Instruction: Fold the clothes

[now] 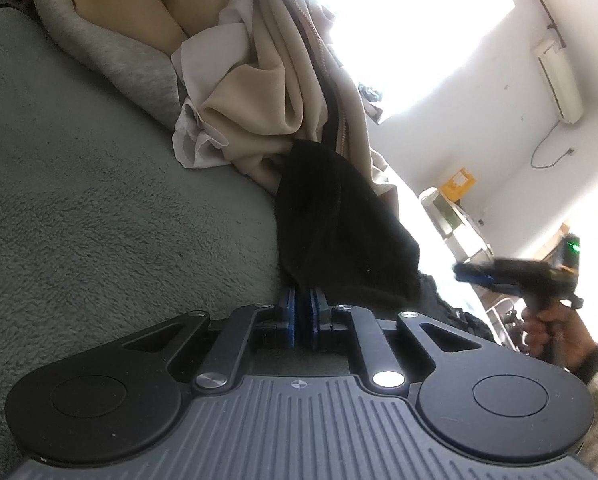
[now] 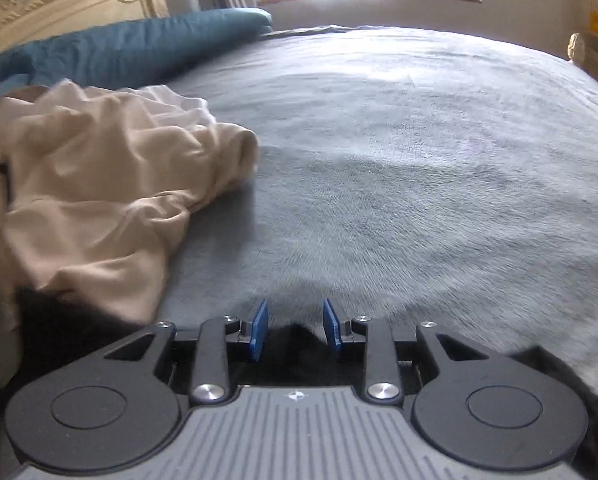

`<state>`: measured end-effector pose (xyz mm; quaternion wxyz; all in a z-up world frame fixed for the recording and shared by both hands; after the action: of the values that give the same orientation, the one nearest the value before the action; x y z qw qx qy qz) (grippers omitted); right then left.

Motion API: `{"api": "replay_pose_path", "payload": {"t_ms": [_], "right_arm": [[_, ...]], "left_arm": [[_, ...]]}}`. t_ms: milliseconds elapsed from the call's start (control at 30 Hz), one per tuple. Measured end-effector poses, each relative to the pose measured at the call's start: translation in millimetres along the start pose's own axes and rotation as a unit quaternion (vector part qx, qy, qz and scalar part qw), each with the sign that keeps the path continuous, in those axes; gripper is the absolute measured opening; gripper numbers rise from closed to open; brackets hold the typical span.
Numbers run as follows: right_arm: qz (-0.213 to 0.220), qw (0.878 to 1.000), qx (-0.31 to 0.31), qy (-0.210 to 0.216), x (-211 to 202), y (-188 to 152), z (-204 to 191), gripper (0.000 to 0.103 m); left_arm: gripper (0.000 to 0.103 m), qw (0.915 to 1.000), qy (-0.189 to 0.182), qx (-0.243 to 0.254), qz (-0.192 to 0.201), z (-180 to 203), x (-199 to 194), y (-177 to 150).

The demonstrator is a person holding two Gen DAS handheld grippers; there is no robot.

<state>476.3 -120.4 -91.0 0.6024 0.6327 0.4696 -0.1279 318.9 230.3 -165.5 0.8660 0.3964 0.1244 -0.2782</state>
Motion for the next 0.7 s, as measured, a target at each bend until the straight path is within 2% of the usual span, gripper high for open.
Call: {"api": "replay_pose_path", "payload": {"t_ms": [133,233,333,400,467,600,700], "right_arm": [[-0.069,0.998,-0.011,0.01,-9,-27,14,0.035],[-0.085,0.996,0.001,-0.029,13,-34,38,0.034],[-0.017,0.998,0.036,-0.042,13,-14,60,0.034],[0.016,0.997,0.052,-0.053,-9,-4,73,0.034],[0.035,0.996,0.065,-0.054,-37,2,84,0.034],[-0.003,0.998,0.049,-0.036,-71,-11,89,0.034],[-0.047,0.998,0.031,-0.032,-53,-25,84,0.034]], "left_arm": [[0.009,0.9998,-0.013,-0.015,0.005,-3,-1,1],[0.009,0.9978,-0.04,-0.051,0.014,-10,-3,5],[0.009,0.9944,-0.063,-0.081,0.027,-15,-7,9],[0.012,0.9944,-0.055,-0.08,0.041,-15,-11,11],[0.028,0.9949,-0.041,-0.065,0.066,-8,-20,16],[0.031,0.993,-0.021,-0.005,0.116,21,-42,24],[0.033,0.9911,-0.013,0.037,0.127,57,-51,20]]}}
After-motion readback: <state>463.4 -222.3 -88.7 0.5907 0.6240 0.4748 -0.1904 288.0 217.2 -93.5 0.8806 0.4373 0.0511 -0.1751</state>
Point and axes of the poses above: each gripper's, at about its wrist camera, not at the fingertips, and x roughly the way its jaws point, z to its right, y to its top, the point moved 7 cm from there along x, roughly the way its jaws point, and after that the axes turned 4 degrees about y, right-handed, at the moved point
